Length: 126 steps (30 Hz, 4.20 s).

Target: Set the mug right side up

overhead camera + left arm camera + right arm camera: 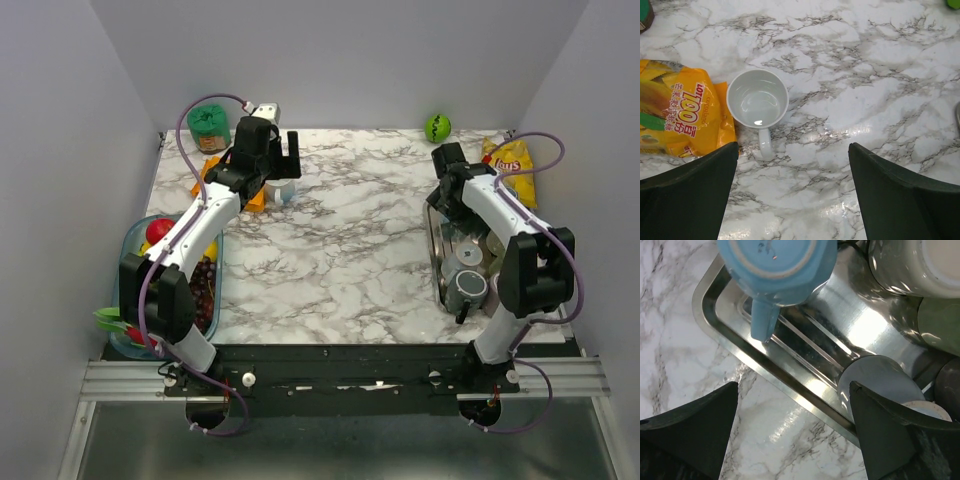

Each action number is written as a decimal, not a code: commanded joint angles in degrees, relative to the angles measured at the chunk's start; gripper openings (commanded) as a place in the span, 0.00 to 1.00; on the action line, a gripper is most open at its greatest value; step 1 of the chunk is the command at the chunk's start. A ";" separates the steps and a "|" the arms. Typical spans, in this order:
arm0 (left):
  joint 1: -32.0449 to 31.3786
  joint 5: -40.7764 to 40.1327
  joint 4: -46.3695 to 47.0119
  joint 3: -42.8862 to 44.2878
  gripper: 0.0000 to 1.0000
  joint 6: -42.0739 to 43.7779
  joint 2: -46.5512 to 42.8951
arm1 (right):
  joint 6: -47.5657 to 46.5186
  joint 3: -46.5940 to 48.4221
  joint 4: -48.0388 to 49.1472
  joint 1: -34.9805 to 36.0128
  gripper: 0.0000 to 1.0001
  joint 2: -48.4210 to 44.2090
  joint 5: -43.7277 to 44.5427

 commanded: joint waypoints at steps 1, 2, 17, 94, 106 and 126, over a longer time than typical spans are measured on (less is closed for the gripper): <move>0.21 4.31 -1.28 0.23 0.99 -1.27 -2.15 | 6.76 2.58 -1.16 -2.08 0.96 3.06 1.07; 0.21 4.57 -1.28 0.06 0.99 -1.36 -2.16 | 7.98 3.28 -1.07 -2.43 0.96 4.37 1.07; 0.73 4.40 -1.80 -0.03 0.99 -1.01 -2.86 | 12.74 10.32 -1.51 -5.25 0.79 13.17 0.11; 1.26 49.38 23.14 1.63 0.99 -27.97 -3.48 | -2.90 -3.32 73.27 3.89 0.01 -17.33 -65.19; 1.26 53.00 40.71 3.57 0.99 -48.89 -1.98 | 0.96 3.90 81.72 9.08 0.01 -13.03 -66.43; 1.09 49.14 61.12 -0.91 0.77 -64.72 1.36 | 0.53 3.91 84.00 10.57 0.01 -11.88 -67.22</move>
